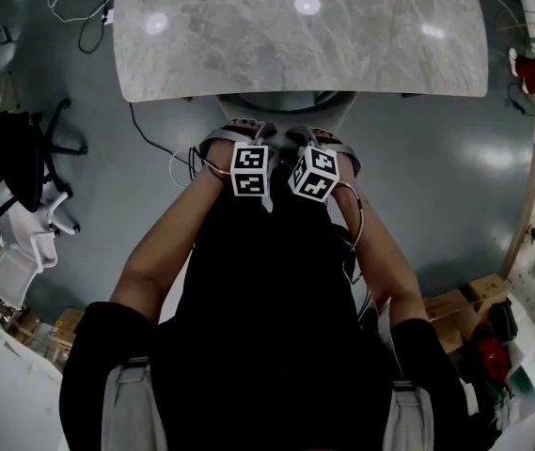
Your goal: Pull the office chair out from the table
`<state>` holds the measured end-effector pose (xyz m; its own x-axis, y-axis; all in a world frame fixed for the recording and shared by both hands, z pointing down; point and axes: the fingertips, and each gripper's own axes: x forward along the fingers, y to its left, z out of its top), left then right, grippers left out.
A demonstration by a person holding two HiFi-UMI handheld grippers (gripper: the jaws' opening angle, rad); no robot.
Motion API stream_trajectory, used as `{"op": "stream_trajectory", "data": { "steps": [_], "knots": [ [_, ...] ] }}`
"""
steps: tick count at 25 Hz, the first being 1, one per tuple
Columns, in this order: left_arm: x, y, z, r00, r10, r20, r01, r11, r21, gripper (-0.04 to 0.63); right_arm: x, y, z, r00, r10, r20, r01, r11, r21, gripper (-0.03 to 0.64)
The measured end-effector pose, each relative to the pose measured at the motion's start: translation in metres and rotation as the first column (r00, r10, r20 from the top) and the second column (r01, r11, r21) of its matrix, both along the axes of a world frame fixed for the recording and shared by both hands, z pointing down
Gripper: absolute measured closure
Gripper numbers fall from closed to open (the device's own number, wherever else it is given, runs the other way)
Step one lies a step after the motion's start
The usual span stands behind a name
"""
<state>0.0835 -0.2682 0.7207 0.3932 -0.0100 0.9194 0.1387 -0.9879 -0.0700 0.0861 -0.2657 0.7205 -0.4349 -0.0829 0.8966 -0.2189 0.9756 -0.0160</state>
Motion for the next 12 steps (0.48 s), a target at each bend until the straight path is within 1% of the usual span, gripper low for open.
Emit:
{"op": "stream_trajectory", "data": {
  "steps": [4, 8, 12],
  "knots": [
    [0.0019, 0.0002, 0.0007, 1.000, 0.000, 0.011, 0.000, 1.000, -0.006, 0.364, -0.0005, -0.0007, 0.0017, 1.000, 0.002, -0.021, -0.002, 1.000, -0.002, 0.388],
    [0.0014, -0.0003, 0.0021, 1.000, 0.000, 0.018, 0.000, 1.000, -0.003, 0.392, -0.0016, -0.0008, 0.0032, 1.000, 0.002, -0.030, -0.003, 1.000, -0.007, 0.403],
    [0.0019, -0.0037, 0.0025, 1.000, -0.013, 0.015, 0.013, 1.000, 0.003, 0.434, -0.0008, -0.0028, 0.0042, 1.000, 0.009, -0.029, -0.009, 1.000, 0.001, 0.419]
  ]
}}
